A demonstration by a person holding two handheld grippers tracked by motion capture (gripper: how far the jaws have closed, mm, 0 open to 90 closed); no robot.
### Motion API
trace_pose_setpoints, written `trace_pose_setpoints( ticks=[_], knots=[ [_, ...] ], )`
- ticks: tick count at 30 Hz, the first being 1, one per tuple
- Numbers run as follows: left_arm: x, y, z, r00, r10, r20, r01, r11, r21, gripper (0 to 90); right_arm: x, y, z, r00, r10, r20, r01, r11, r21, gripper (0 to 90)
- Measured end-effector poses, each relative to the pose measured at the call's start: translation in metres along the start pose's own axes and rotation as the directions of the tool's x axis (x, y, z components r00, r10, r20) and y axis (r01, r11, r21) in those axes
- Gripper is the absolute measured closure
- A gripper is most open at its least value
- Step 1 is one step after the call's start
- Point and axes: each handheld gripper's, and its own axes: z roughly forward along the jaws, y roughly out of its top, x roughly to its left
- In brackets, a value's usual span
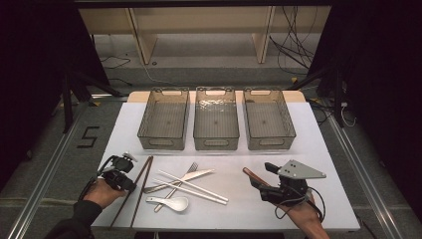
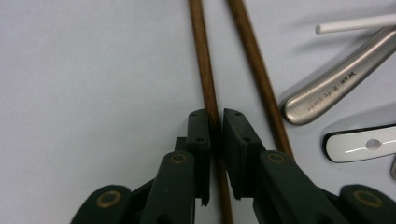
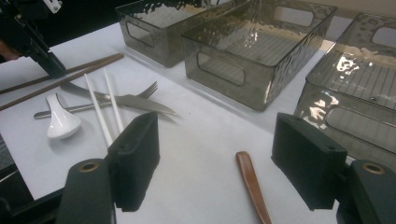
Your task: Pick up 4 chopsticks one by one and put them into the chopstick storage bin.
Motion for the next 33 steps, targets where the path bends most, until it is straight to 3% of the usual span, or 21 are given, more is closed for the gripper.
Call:
trace_pose_setpoints(
  ticks=[12, 21, 28, 33],
  knots=[
    [0.008, 0.0, -0.003, 0.9973, -0.051, 0.053, 0.053, 0.9983, -0.027, 84.0, 0.0, 0.0, 0.0, 1.0, 0.004, -0.003, -0.004, 1.0, 0.001, 32.8],
    [0.009, 0.0, -0.012, 0.9978, -0.043, 0.051, 0.047, 0.996, -0.076, 84.1, 0.0, 0.0, -0.001, 1.0, 0.001, -0.007, -0.001, 1.0, -0.002, 32.8],
    [0.01, -0.001, -0.021, 0.997, -0.041, 0.065, 0.05, 0.9885, -0.143, 84.0, 0.0, 0.001, -0.002, 1.0, 0.003, -0.007, -0.003, 1.0, -0.009, 32.8],
    [0.01, -0.001, -0.031, 0.9955, -0.037, 0.088, 0.055, 0.9747, -0.217, 84.0, 0.0, 0.001, -0.002, 1.0, 0.002, -0.007, -0.002, 1.0, -0.011, 32.8]
  ],
)
